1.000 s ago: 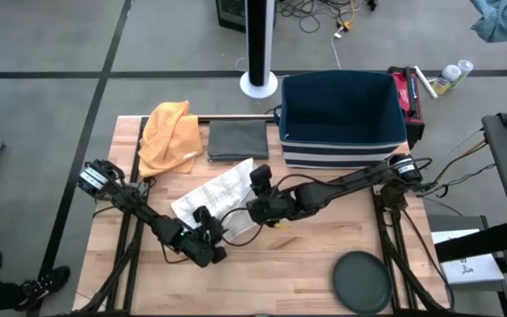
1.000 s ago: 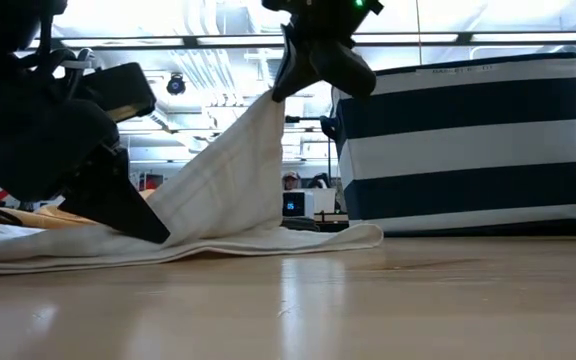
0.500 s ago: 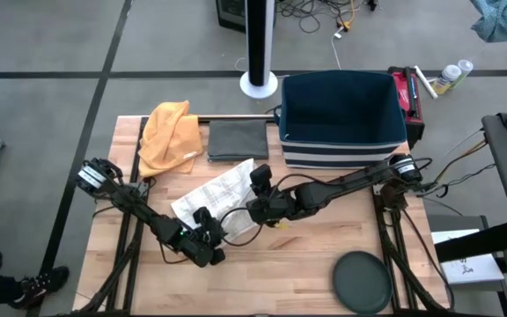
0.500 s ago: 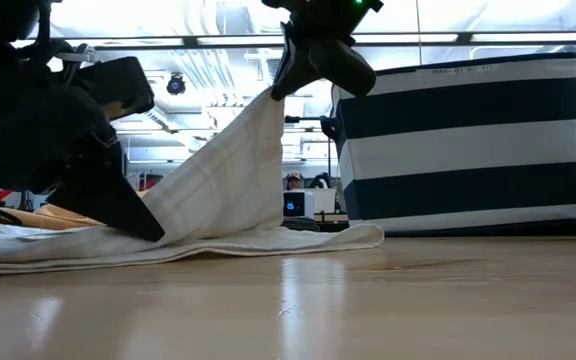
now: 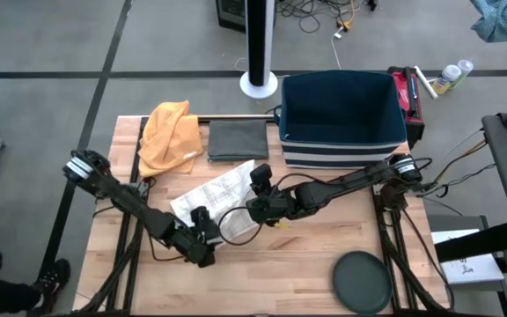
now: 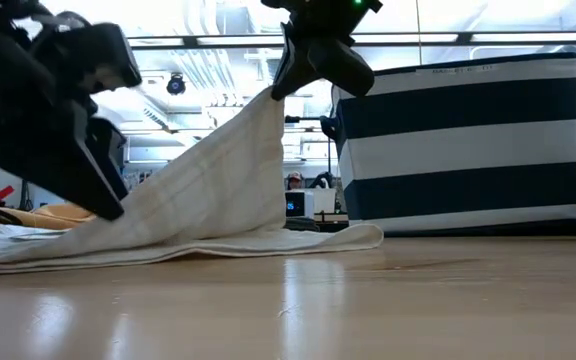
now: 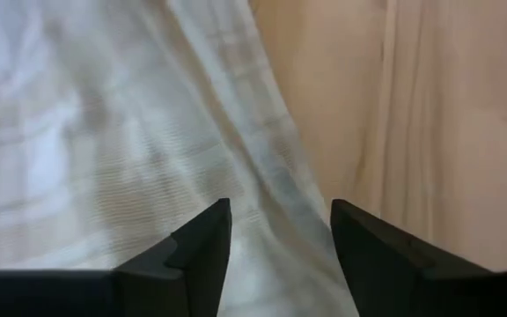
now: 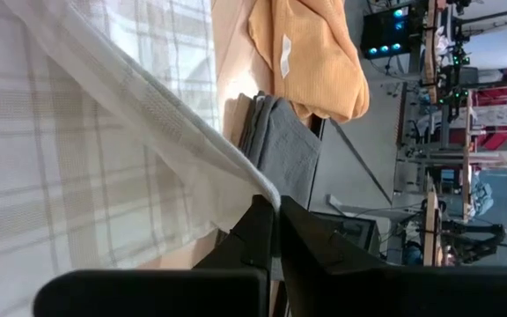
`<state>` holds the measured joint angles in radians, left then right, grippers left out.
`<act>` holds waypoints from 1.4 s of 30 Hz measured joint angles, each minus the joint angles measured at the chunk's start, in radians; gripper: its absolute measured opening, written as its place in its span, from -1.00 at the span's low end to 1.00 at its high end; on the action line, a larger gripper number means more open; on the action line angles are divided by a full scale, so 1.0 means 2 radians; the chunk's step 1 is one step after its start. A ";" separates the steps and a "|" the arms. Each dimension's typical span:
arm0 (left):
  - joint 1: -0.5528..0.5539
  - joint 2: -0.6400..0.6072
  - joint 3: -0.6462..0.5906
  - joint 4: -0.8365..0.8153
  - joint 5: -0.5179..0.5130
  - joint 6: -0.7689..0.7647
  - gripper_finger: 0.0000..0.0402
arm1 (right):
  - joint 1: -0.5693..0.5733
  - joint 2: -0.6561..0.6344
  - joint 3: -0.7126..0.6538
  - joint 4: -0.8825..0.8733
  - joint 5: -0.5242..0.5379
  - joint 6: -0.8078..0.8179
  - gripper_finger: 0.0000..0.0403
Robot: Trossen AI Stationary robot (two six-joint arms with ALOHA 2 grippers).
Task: Fold kitchen towel into neat rectangle
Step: Fold the white patterned towel
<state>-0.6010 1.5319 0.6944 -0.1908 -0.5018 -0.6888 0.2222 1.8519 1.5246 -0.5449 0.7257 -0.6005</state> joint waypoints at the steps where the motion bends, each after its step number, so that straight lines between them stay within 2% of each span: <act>1: 0.001 -0.009 -0.002 -0.007 0.000 0.000 -0.08 | 0.000 0.000 0.000 0.000 0.000 0.000 -0.96; 5: 0.004 -0.037 -0.027 0.016 0.002 0.000 -0.15 | 0.001 0.000 0.000 -0.001 0.000 0.000 -0.96; 10: 0.013 -0.051 -0.082 0.147 0.029 0.000 -0.23 | 0.002 0.000 0.000 0.000 -0.001 0.000 -0.96; 13: 0.017 -0.041 -0.112 0.225 0.027 -0.002 -0.24 | 0.002 0.000 0.000 0.000 -0.002 0.003 -0.96; 15: 0.018 -0.030 -0.123 0.239 0.010 -0.004 -0.23 | 0.002 0.000 0.000 0.000 -0.010 0.007 -0.96; 20: 0.018 -0.010 -0.128 0.239 -0.051 -0.013 -0.22 | 0.003 0.000 0.000 0.000 -0.011 0.011 -0.96; 22: 0.018 -0.008 -0.128 0.230 -0.059 -0.013 -0.23 | 0.003 0.000 0.000 0.000 -0.013 0.012 -0.96; 28: 0.018 -0.015 -0.112 0.190 -0.024 0.007 -0.24 | 0.003 0.000 0.000 0.000 -0.014 0.012 -0.96; 32: 0.018 -0.017 -0.098 0.129 -0.025 0.002 -0.25 | 0.003 0.000 0.000 0.000 -0.015 0.012 -0.96; 38: 0.018 -0.019 -0.090 0.121 -0.023 0.000 -0.22 | 0.003 0.000 0.000 -0.001 -0.015 0.016 -0.96; 42: 0.018 -0.032 -0.080 0.069 -0.028 -0.011 -0.18 | 0.003 0.000 0.000 0.000 -0.029 0.023 -0.96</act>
<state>-0.5655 1.4677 0.5350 -0.0526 -0.5586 -0.7111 0.2287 1.8519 1.5246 -0.5456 0.6670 -0.5544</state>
